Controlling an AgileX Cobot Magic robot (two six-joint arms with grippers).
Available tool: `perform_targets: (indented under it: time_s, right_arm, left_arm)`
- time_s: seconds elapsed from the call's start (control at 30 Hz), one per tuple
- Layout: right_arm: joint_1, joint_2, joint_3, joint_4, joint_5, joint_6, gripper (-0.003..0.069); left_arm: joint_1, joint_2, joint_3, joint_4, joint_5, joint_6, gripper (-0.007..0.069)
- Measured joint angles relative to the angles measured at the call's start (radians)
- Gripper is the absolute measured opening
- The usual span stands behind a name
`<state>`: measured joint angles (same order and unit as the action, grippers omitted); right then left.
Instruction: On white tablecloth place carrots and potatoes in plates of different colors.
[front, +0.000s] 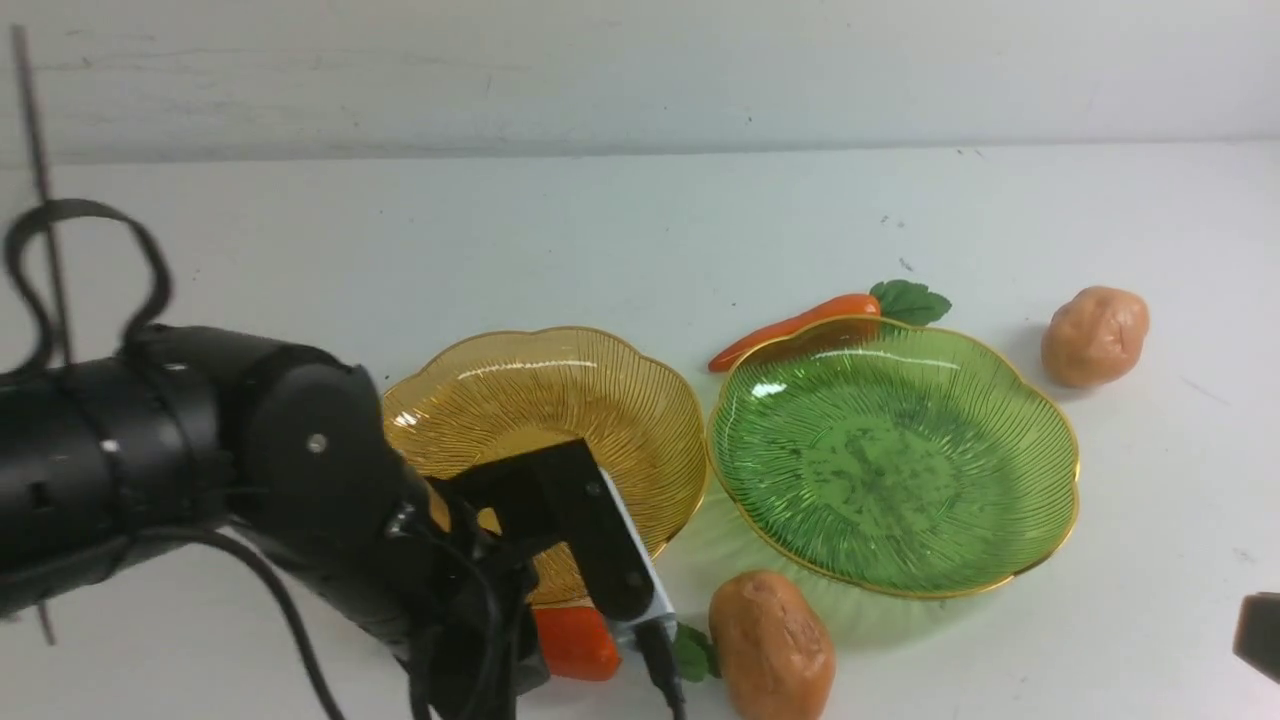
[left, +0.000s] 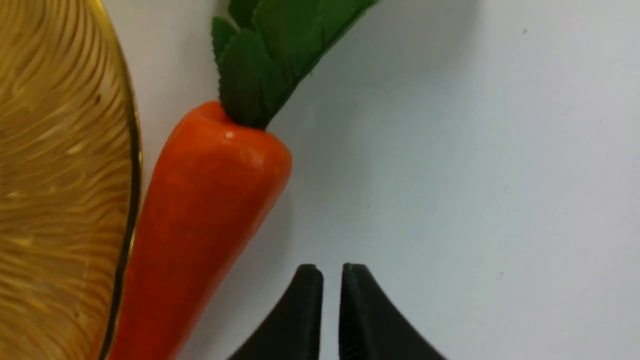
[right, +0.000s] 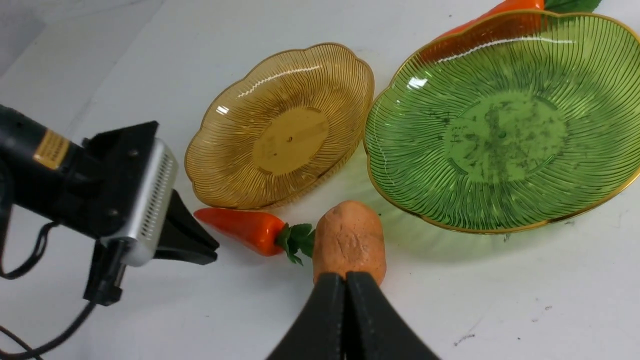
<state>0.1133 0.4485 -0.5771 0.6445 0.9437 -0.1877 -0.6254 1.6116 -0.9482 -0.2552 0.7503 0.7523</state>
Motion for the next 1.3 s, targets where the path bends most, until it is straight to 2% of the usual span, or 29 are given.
perform_targets:
  time_s: [0.13, 0.33, 0.5, 0.73, 0.97, 1.07, 1.17, 1.27, 1.3]
  right_arm:
    - [0.0, 0.0, 0.0, 0.0, 0.0, 0.0, -0.0015]
    - [0.0, 0.0, 0.0, 0.0, 0.0, 0.0, -0.0015]
    - [0.0, 0.0, 0.0, 0.0, 0.0, -0.001, -0.0015]
    - [0.0, 0.0, 0.0, 0.0, 0.0, -0.001, -0.0015]
    - [0.0, 0.0, 0.0, 0.0, 0.009, 0.0, -0.0015]
    - [0.0, 0.0, 0.0, 0.0, 0.015, 0.0, -0.0015]
    - [0.0, 0.0, 0.0, 0.0, 0.021, 0.0, -0.0015]
    - [0.0, 0.0, 0.0, 0.0, 0.023, 0.0, -0.0015]
    - [0.0, 0.0, 0.0, 0.0, 0.024, 0.0, -0.0015]
  left_arm:
    - [-0.035, 0.043, -0.011, 0.009, -0.055, 0.035, 0.0172]
    - [-0.077, 0.084, -0.013, 0.009, -0.126, 0.101, 0.0369]
    - [-0.077, 0.104, -0.015, 0.011, -0.176, 0.113, 0.0438]
    - [-0.077, 0.106, -0.016, 0.01, -0.202, 0.115, 0.0442]
    - [-0.077, 0.067, -0.016, 0.017, -0.089, 0.035, 0.044]
    - [-0.077, 0.0, -0.016, 0.027, -0.035, -0.068, 0.0416]
    - [-0.077, -0.073, -0.016, 0.069, 0.005, -0.18, 0.0358]
    - [-0.077, -0.147, -0.016, 0.167, 0.052, -0.342, 0.0283]
    - [-0.077, -0.18, -0.016, 0.255, 0.088, -0.456, 0.0225]
